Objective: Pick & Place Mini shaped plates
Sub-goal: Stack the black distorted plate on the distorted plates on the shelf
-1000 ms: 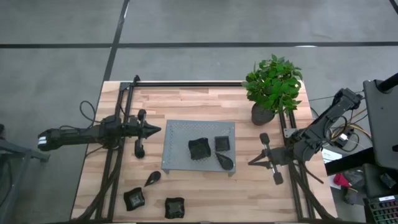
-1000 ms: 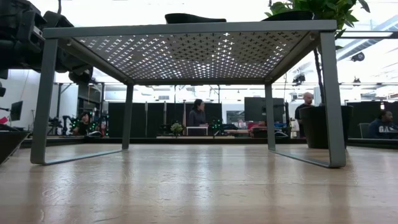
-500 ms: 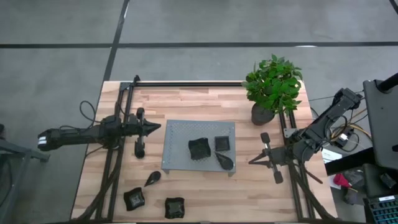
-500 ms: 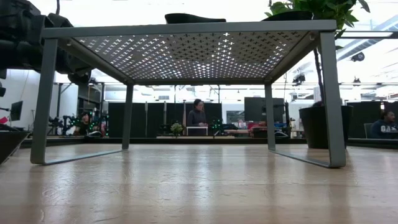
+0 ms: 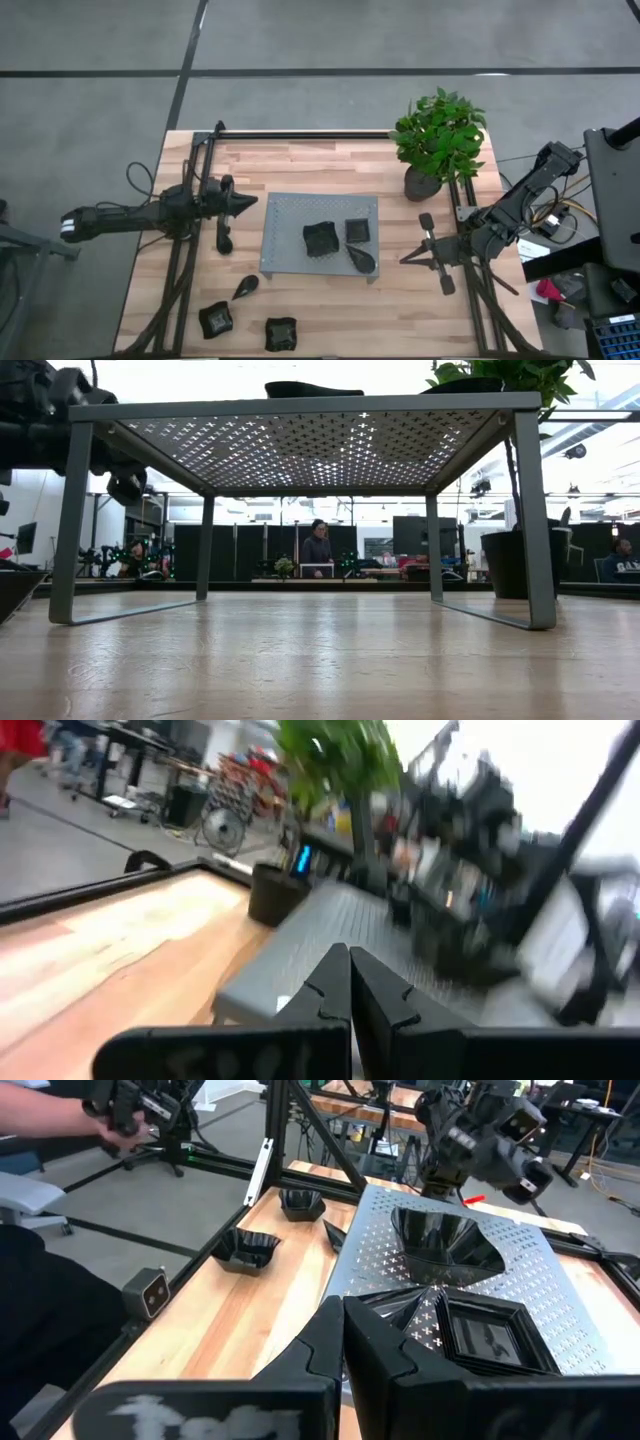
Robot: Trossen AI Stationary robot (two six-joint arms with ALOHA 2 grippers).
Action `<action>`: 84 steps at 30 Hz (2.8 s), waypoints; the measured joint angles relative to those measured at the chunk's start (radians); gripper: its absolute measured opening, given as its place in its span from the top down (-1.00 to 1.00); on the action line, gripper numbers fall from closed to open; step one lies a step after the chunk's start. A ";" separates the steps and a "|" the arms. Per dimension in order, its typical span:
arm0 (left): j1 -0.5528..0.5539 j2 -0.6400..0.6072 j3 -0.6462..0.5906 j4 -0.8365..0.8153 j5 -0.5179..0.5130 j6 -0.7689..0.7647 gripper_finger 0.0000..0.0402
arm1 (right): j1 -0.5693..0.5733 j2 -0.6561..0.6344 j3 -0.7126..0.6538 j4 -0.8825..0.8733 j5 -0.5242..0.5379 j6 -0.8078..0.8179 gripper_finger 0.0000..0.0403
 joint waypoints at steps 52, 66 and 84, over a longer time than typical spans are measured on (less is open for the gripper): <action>-0.857 0.813 1.085 -0.694 -0.559 -0.032 0.07 | 0.000 0.000 0.001 0.001 0.001 0.000 0.96; -0.942 0.984 1.169 -0.744 -0.589 -0.090 0.09 | 0.000 0.000 0.001 0.001 0.001 -0.042 0.96; -0.958 0.977 1.172 -0.744 -0.585 -0.105 0.09 | 0.000 0.000 0.001 -0.002 0.001 -0.080 0.96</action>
